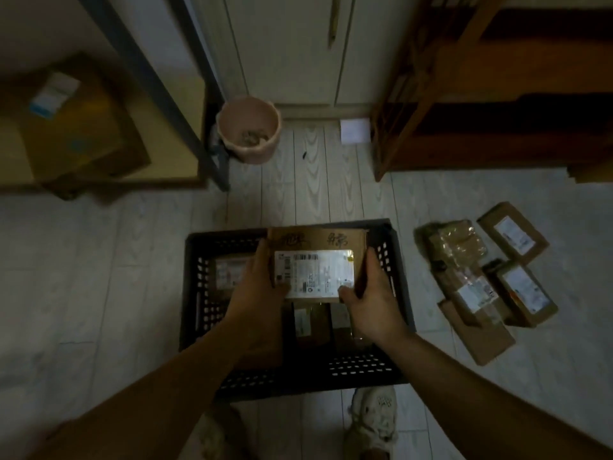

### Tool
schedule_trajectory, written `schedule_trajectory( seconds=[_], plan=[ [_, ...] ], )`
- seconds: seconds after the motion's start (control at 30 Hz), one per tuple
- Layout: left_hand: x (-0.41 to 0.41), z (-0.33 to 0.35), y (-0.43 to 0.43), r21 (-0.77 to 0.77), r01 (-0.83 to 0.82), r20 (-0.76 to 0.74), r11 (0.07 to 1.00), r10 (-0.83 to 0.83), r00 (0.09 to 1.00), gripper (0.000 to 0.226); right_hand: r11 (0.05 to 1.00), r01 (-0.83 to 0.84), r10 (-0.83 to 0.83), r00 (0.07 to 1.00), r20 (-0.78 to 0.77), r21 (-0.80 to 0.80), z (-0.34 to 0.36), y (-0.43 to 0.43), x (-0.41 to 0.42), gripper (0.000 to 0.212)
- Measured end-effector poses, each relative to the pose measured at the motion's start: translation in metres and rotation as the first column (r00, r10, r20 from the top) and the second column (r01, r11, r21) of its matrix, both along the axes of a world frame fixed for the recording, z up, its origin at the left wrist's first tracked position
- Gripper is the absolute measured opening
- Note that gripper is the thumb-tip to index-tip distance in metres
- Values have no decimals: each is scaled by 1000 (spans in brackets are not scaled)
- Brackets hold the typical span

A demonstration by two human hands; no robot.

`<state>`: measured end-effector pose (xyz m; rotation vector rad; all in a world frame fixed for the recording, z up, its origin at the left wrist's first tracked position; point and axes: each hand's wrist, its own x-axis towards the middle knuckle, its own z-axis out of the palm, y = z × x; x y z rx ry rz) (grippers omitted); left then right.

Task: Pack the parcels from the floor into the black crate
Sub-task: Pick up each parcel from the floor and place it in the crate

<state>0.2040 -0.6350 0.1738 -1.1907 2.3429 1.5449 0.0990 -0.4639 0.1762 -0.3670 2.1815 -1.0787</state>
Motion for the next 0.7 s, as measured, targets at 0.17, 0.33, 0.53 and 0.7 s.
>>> schedule_trajectory(
  seconds=[0.17,0.33,0.53,0.7],
  plan=[
    [-13,-115,2,-121,122,118,985,-108,987,77,996,-65,63,997,43,55,-107,-5,-24,81],
    [-16,-184,-3,-231,348,353,909,-254,900,81,983,-118,111,992,58,138,-184,-16,-38,78],
    [-20,-229,-14,-343,464,453,817,-289,844,76,974,-124,116,992,53,191,-242,-33,-37,60],
    [-15,-254,-23,-420,501,474,757,-287,832,78,969,-113,120,993,-17,220,-267,-37,-29,54]
  ],
)
